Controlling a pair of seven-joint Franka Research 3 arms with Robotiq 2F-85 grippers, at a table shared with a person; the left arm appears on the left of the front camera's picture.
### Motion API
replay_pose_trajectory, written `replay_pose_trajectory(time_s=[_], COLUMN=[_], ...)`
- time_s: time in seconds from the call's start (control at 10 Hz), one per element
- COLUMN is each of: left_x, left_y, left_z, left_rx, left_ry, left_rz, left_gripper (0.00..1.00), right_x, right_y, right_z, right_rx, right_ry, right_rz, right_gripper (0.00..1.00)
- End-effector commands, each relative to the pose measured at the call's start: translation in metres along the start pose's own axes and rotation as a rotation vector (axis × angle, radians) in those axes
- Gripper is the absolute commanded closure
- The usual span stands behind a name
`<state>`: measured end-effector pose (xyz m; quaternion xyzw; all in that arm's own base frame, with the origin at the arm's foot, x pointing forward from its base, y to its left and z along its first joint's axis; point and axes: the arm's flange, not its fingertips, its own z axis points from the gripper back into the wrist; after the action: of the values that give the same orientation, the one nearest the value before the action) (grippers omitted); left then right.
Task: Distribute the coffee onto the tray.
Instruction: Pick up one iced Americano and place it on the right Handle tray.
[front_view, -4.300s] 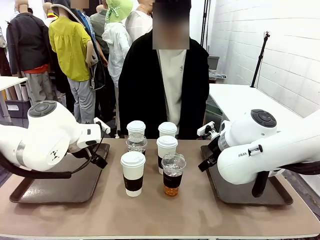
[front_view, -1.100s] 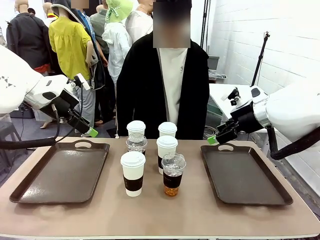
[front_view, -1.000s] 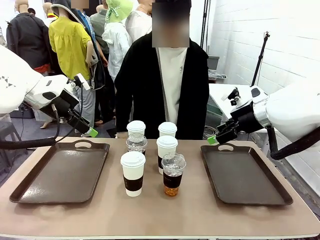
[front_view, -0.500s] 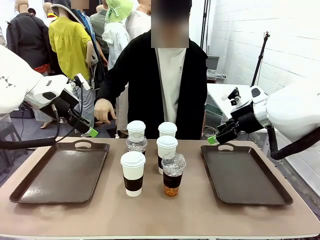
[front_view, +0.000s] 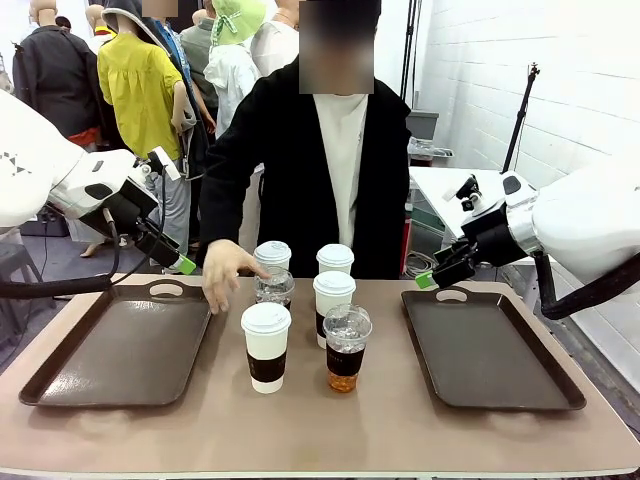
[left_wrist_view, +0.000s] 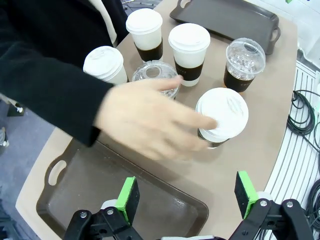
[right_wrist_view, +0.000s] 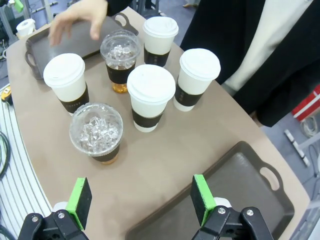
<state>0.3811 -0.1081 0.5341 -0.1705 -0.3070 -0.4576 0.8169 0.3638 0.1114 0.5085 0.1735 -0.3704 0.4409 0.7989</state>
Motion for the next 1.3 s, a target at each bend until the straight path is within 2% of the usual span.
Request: replay_pose_trajectory(time_s=[0.0, 1.0, 1.1, 1.2], left_x=[-0.0004, -0.0004, -0.0004, -0.0004], left_y=[0.0015, 0.0015, 0.0015, 0.0015], left_z=[-0.0014, -0.0014, -0.0014, -0.0014], left_rx=[-0.019, -0.019, -0.019, -0.019], left_ry=[-0.011, -0.011, -0.011, -0.011], left_rz=[0.005, 0.005, 0.005, 0.005], left_gripper=[0.00, 0.00, 0.00, 0.00], right_x=[-0.0003, -0.0003, 0.0000, 0.0057], right_y=[0.0000, 0.0000, -0.0001, -0.0013], right_z=[-0.0005, -0.0005, 0.0001, 0.0039], right_rx=[0.017, 0.017, -0.001, 0.014], right_ry=[-0.011, -0.011, 0.000, 0.064], right_rz=[-0.003, -0.003, 0.000, 0.047], right_gripper=[0.00, 0.00, 0.00, 0.00])
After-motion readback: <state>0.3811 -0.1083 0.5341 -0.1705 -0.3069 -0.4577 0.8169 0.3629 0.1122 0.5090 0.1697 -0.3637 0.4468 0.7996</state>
